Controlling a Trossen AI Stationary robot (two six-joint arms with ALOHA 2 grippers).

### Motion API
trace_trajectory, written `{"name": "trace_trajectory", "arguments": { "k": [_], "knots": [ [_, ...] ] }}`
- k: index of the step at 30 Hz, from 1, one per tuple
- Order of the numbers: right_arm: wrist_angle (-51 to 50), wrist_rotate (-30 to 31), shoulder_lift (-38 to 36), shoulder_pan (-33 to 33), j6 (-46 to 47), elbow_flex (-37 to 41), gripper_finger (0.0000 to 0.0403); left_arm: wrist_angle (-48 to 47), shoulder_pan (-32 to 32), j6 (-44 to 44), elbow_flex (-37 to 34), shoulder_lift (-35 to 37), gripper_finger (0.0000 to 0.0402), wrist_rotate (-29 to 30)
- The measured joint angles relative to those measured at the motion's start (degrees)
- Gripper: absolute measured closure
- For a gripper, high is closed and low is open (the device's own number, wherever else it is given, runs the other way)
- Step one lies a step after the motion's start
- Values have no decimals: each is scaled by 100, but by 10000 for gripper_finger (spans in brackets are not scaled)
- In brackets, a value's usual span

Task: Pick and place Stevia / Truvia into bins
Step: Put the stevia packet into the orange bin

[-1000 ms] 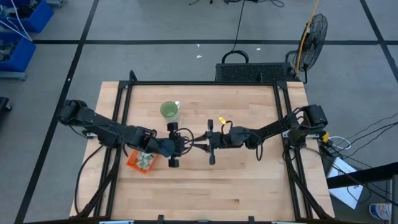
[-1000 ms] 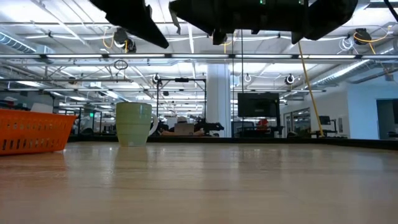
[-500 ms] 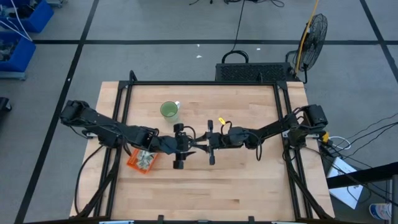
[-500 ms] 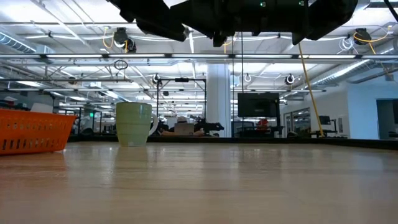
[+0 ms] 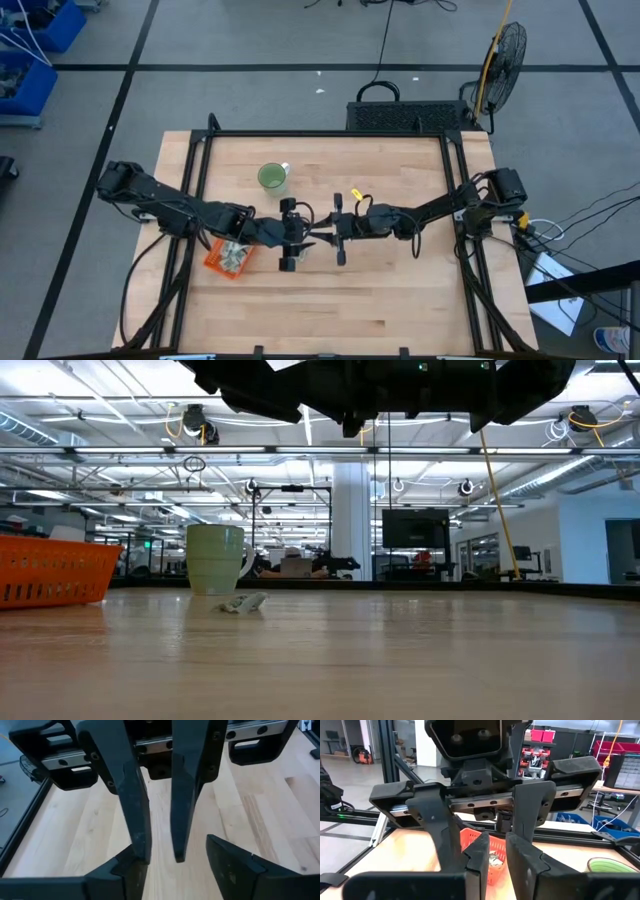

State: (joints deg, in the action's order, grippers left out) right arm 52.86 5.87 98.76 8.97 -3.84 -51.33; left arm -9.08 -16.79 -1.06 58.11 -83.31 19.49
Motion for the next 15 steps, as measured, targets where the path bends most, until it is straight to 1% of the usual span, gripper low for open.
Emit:
{"name": "trace_trajectory", "arguments": {
  "k": [3, 10, 15],
  "knots": [
    [-1, -5, 0, 0, 0, 0, 344, 0, 3, 2, 0, 0, 228, 4],
    [-8, -44, 0, 4, 2, 0, 344, -11, 5, 2, 0, 0, 326, 29],
    [-9, -102, 0, 7, 13, 0, 344, -29, 7, 2, 0, 0, 387, 43]
  ]
}}
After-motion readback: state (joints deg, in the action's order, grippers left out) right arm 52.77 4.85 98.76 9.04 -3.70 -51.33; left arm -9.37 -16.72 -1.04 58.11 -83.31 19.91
